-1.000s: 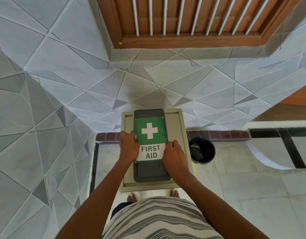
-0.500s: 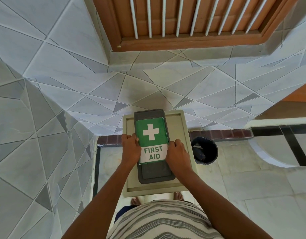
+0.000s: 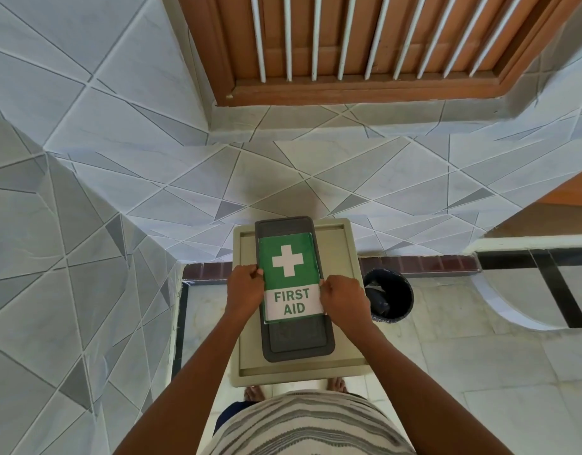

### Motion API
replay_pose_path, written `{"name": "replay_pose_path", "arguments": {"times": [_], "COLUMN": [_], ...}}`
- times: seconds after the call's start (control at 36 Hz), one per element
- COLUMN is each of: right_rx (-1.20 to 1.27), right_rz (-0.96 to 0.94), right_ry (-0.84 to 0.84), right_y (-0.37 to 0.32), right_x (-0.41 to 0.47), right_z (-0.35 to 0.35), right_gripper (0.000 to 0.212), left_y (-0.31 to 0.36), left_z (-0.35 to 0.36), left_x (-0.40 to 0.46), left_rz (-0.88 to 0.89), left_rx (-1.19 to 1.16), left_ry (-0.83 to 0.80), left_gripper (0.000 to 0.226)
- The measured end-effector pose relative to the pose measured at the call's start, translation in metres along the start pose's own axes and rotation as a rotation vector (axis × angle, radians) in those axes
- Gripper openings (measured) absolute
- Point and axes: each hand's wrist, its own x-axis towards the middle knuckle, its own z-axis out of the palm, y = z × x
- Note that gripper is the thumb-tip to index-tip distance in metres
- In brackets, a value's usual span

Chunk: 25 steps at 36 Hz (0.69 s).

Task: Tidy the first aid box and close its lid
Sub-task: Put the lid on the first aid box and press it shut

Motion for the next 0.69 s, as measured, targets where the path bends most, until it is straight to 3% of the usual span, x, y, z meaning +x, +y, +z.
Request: {"name": "replay_pose_path", "arguments": {"times": [0.17, 0.31, 0.44, 0.69], "right_rx": [0.098, 0.122, 0.15, 0.164], "right_rz": [0.009, -0.019, -0.075, -0.004], "right_ry": [0.126, 0.159, 0.145, 0.116], "right_y": [-0.004, -0.027, -0.046, -0.062], "right_x": [0.032, 0.08, 0.123, 0.166], "right_z": [-0.006, -0.013, -0.011, 0.007], "right_gripper": [0.054, 0.05, 0.041, 0.055], "left_y": [0.013, 0.026, 0.039, 0.035], "left_z": [-0.007, -0.007, -0.001, 0.011], "left_x": [0.02, 0.061, 0.104, 0.141], "left_rz": [0.023, 0.031, 0.028, 0.032], "left_rx": [0.034, 0.09, 0.066, 0.137], "left_ry": [0.16, 0.226, 0.158, 0.12], "left_gripper": [0.028, 0.023, 0.018, 0.049]}}
